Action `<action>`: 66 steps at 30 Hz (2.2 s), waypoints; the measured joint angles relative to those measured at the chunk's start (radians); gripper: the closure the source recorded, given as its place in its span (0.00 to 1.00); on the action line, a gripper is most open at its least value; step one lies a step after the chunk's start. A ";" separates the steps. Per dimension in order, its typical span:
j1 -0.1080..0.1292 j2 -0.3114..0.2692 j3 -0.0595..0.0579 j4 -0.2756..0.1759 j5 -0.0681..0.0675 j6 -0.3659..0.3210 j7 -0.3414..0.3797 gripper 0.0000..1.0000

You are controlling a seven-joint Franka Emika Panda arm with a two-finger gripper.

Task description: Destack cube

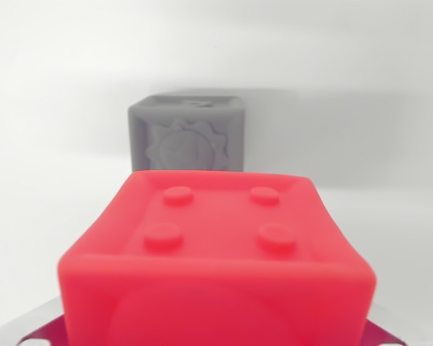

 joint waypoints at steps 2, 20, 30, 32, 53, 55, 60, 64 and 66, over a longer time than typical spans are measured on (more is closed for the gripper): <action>-0.001 -0.009 -0.002 -0.014 0.001 0.005 0.006 1.00; -0.010 -0.075 -0.023 -0.128 0.015 0.053 0.061 1.00; -0.014 -0.113 -0.036 -0.192 0.021 0.079 0.092 1.00; -0.015 -0.120 -0.039 -0.205 0.023 0.084 0.098 1.00; -0.025 -0.194 -0.070 -0.329 0.034 0.133 0.159 1.00; -0.026 -0.202 -0.074 -0.341 0.036 0.137 0.165 1.00; -0.029 -0.217 -0.081 -0.367 0.038 0.149 0.179 1.00; -0.031 -0.231 -0.087 -0.390 0.039 0.157 0.190 1.00; -0.033 -0.238 -0.091 -0.402 0.039 0.162 0.196 1.00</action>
